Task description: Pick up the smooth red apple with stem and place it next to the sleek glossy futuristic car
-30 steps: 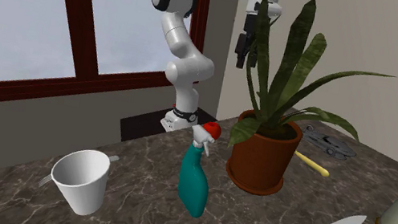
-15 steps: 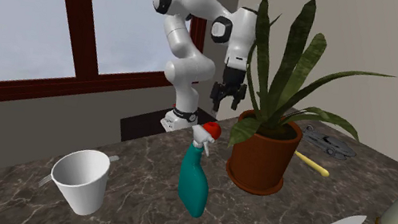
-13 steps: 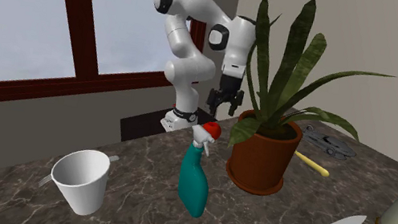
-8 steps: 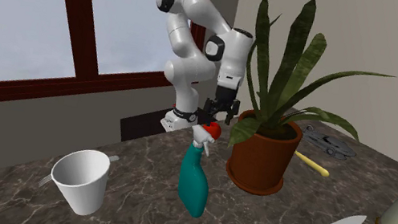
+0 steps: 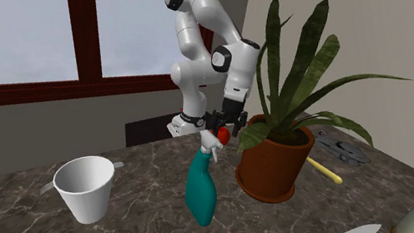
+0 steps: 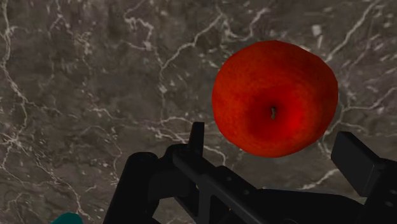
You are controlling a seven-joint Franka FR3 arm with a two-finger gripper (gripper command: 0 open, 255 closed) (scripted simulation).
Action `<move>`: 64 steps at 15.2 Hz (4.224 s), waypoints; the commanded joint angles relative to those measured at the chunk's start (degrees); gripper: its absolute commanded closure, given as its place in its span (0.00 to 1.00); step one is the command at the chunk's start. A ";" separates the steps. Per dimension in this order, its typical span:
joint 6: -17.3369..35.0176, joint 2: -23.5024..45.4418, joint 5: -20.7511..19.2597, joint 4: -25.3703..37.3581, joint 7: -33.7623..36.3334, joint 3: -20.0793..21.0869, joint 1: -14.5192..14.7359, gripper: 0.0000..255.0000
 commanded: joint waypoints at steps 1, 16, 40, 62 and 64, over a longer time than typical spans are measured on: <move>0.13 0.07 -0.03 -0.04 0.00 -0.01 -0.03 0.00; -2.18 -1.30 0.24 0.91 -0.31 -0.06 0.16 1.00; -24.53 -8.47 2.04 16.19 -2.98 0.11 1.06 1.00; -19.82 27.65 7.57 45.33 21.93 21.42 6.65 1.00; -20.25 31.82 6.41 49.49 24.59 23.18 6.81 1.00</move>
